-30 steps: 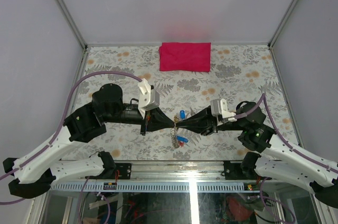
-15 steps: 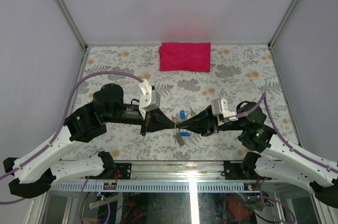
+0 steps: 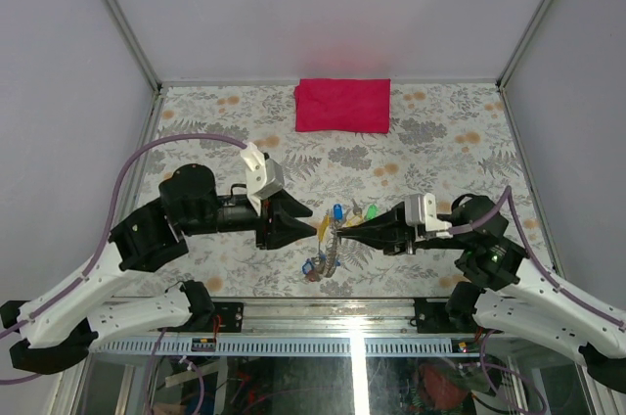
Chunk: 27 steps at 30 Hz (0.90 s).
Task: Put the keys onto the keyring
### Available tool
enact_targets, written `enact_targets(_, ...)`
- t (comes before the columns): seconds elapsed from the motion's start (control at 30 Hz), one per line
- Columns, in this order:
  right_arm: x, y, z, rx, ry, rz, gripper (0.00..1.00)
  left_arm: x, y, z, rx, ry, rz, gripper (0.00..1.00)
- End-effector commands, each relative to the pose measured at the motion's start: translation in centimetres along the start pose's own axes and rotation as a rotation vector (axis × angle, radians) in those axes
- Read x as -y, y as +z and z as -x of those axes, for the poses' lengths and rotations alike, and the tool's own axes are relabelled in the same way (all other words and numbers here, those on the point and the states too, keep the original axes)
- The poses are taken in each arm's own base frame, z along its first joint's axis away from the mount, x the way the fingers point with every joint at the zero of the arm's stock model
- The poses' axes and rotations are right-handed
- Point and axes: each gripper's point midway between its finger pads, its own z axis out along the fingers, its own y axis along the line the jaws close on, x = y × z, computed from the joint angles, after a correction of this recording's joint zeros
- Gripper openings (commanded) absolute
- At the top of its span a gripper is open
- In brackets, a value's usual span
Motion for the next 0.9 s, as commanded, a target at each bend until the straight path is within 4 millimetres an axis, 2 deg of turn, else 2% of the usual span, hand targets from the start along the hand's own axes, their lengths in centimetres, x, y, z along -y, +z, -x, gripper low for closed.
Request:
enact_targets(0.0, 0.4, -1.0, 3.3, 0.056, -0.122, -0.046, 0.00, -1.4, 0.3, -0.2, 0.038, -0.080, 0.089, 0.40)
enact_targets(0.2, 0.5, -2.7, 3.3, 0.024, -0.147, -0.100, 0.00, -3.6, 0.9, -2.9, 0.006, -0.204, 0.211, 0.47)
enact_targets(0.33, 1.3, -4.4, 2.4, -0.085, -0.053, -0.203, 0.00, -5.6, 2.1, -5.6, -0.034, -0.286, 0.302, 0.55)
enact_targets(0.57, 1.6, -7.6, 0.6, -0.223, 0.095, -0.346, 0.00, -9.8, 4.3, -11.6, -0.125, -0.422, 0.502, 0.56)
enact_targets(0.8, 2.0, -10.0, 1.1, -0.224, 0.174, -0.476, 0.00, -13.0, 7.3, -17.1, -0.257, -0.493, 0.624, 0.55)
enact_targets(0.87, 2.3, -10.6, 1.1, -0.242, 0.189, -0.513, 0.00, -13.8, 8.2, -18.1, -0.279, -0.506, 0.651, 0.56)
